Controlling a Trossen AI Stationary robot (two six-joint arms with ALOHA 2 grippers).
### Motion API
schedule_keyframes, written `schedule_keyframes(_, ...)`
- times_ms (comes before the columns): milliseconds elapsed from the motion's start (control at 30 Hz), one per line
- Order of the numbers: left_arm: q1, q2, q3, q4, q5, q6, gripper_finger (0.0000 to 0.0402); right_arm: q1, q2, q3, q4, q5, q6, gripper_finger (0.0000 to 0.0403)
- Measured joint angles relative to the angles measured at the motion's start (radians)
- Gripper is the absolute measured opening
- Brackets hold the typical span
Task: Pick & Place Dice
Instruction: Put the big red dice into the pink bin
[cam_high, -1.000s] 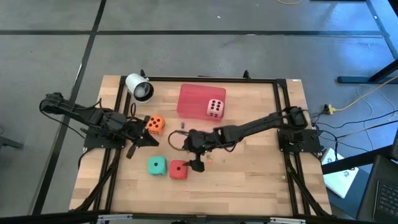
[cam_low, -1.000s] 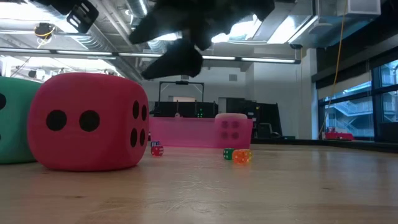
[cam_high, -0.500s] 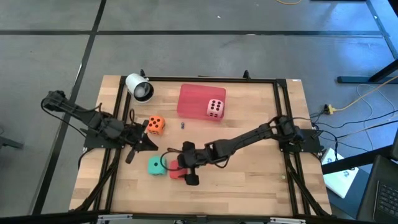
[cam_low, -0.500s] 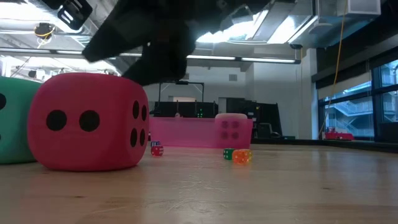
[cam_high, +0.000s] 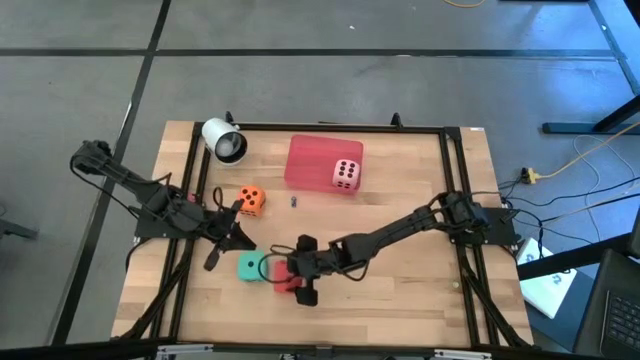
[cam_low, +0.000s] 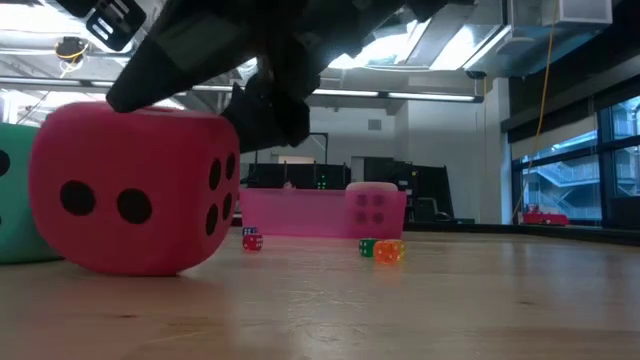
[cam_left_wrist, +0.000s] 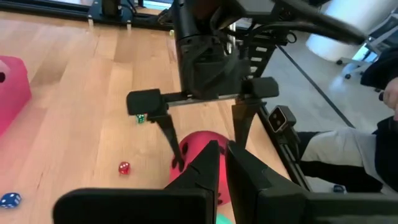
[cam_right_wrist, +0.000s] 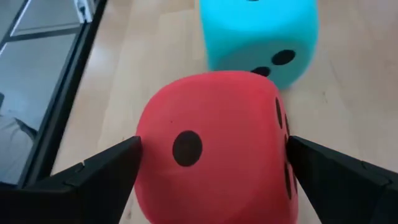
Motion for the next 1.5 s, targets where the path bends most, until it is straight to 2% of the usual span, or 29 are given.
schedule_keyframes(233, -0.006, 0.005, 0.0, 0.0, -0.021, 0.0, 0.0022, 0.025, 0.0, 0.0, 0.001, 0.043, 0.011, 0.04)
schedule_keyframes(533, -0.006, 0.005, 0.0, 0.0, -0.024, 0.0, 0.0022, 0.017, 0.0, 0.0, -0.015, 0.021, 0.027, 0.0391)
schedule_keyframes(667, -0.006, 0.005, 0.0, 0.0, -0.024, -0.001, 0.0022, 0.005, 0.0, 0.0, -0.015, -0.017, 0.027, 0.036)
schedule_keyframes(1200, -0.006, 0.005, 0.0, 0.0, -0.024, -0.009, 0.0022, 0.004, -0.004, 0.0, -0.013, -0.053, 0.025, 0.0211)
schedule_keyframes(1500, -0.006, 0.005, 0.0, -0.001, -0.024, -0.01, 0.0022, 0.007, -0.049, -0.005, -0.046, -0.069, -0.008, 0.0189)
